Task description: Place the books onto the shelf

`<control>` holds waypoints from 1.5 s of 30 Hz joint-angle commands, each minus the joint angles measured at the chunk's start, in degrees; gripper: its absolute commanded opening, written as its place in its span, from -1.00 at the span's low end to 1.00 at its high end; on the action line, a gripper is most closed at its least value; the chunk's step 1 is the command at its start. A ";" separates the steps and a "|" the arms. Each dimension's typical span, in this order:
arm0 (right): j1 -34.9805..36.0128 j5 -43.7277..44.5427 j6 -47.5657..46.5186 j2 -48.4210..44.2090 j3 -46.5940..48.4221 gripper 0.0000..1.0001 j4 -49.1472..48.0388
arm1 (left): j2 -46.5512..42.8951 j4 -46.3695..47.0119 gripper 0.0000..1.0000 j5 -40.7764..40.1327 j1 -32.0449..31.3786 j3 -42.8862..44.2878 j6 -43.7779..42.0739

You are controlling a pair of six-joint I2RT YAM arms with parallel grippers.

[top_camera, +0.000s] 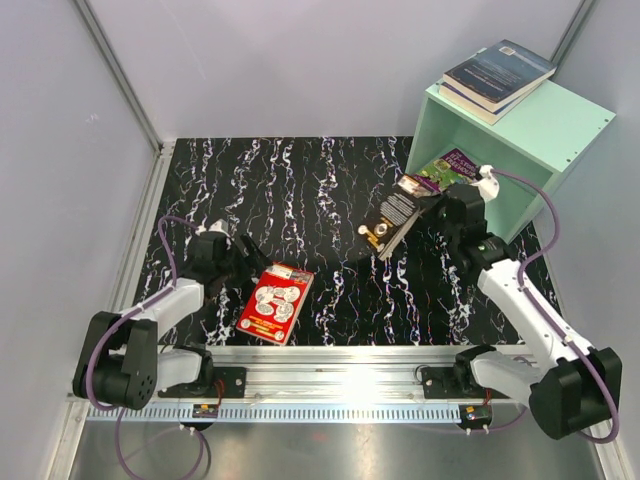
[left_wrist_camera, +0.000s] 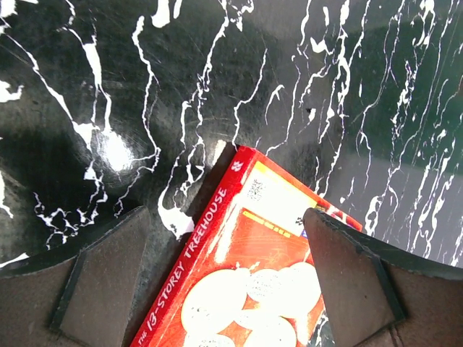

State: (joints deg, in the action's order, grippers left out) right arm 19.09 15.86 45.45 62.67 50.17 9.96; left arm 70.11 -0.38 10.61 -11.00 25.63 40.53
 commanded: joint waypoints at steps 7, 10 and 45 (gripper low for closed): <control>-10.47 12.00 2.97 2.53 4.32 -1.00 1.04 | -3.13 -1.54 0.81 2.40 -4.02 1.44 -0.02; -12.58 12.53 4.73 5.78 4.14 -1.00 -2.03 | -3.92 -2.25 0.81 1.52 -6.83 2.41 0.25; -17.33 27.83 17.92 44.02 28.05 0.62 3.14 | 4.07 1.97 0.79 3.20 -13.60 2.05 -0.72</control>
State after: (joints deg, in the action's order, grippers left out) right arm 2.28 41.39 66.54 104.92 74.54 10.76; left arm 72.66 2.26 14.28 -23.14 26.02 40.12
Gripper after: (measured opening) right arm 0.798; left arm 0.900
